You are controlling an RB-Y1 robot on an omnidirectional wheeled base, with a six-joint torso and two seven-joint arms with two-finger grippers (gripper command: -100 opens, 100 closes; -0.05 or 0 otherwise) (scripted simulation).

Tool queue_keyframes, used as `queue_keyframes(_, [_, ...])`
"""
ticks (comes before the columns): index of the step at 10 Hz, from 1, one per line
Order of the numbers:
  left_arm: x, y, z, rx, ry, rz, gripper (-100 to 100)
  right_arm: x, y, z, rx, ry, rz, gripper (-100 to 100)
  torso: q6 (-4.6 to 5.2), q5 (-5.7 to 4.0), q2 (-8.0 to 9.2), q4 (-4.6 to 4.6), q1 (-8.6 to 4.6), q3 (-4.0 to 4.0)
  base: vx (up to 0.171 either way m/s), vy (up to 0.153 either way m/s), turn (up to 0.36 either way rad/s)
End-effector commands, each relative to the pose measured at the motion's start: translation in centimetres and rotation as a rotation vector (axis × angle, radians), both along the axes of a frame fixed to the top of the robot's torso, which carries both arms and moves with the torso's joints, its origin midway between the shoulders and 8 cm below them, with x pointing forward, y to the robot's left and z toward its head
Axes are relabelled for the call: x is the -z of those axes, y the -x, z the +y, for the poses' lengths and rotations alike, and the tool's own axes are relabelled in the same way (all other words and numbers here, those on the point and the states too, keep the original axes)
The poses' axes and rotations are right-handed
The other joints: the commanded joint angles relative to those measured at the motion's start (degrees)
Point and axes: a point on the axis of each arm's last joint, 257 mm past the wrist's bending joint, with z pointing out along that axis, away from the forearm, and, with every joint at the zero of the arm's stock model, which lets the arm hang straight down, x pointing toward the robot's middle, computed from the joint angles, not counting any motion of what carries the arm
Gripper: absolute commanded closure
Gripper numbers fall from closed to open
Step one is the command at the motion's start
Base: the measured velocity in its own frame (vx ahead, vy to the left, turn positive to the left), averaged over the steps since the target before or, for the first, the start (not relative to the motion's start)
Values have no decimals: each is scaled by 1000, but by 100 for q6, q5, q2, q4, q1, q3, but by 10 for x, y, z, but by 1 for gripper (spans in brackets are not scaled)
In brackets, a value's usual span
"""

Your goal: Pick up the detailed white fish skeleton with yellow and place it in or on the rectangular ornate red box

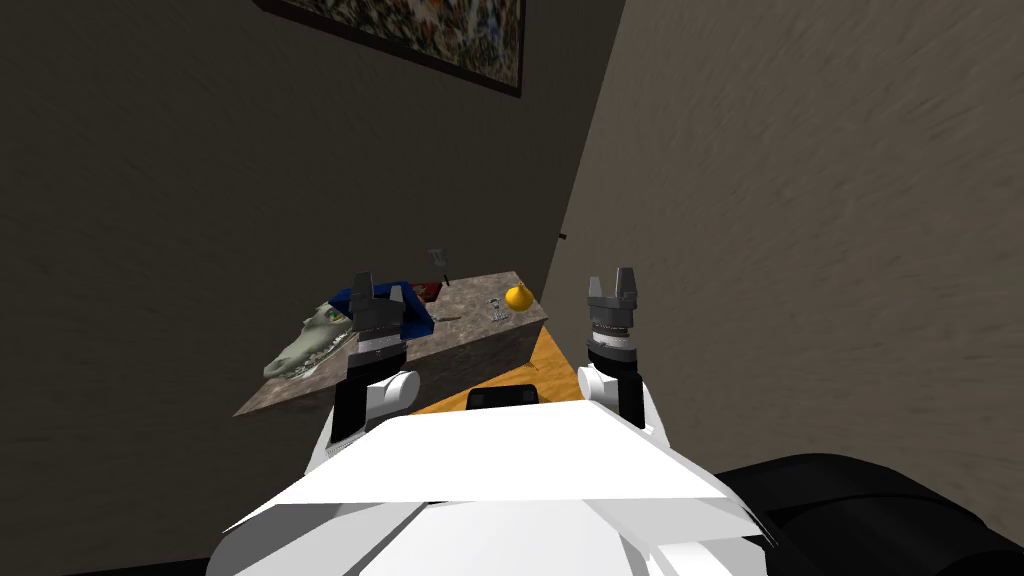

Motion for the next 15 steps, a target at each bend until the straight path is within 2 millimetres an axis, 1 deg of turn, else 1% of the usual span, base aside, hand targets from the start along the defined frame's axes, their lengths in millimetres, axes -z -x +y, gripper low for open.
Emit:
queue_keyframes(1, [-2, -5, -3, 15, -42, 14, -100, 0, 0, 0, 0, 0, 0, 0, 0, 0, 0, 0, 0, 0, -19, -23, -61])
queue_keyframes(4, [-3, -14, -4, 25, -98, 40, -100, 0, 0, 0, 0, 0, 0, 0, 1, -4, 16, 4, -19, 9, -47, -51, -60])
queue_keyframes(7, [-5, -27, -1, 19, -141, 72, -100, 0, 0, 0, 0, 0, 0, 0, 1, -7, 16, 4, -29, 9, -45, -77, -91])
queue_keyframes(10, [-7, -41, 7, -1, -169, 111, -100, 0, 0, 0, 0, 0, 0, 0, 1, -7, 26, 6, -30, 15, -73, -82, -118])
queue_keyframes(13, [-6, -56, 19, -31, -178, 160, -100, 0, 0, 0, 0, 0, 0, 0, 1, -8, 19, 5, -33, 12, -51, -86, -122])
queue_keyframes(14, [-4, -57, 20, -31, -176, 167, -100, 0, 0, 0, 0, 0, 0, 0, 1, -7, 22, 5, -26, 12, -46, -43, -41])
queue_keyframes(15, [-2, -62, 25, -43, -174, 191, -100, 0, 0, 0, 0, 0, 0, 0, -2, -4, 20, 5, -16, 12, -35, -54, -98])
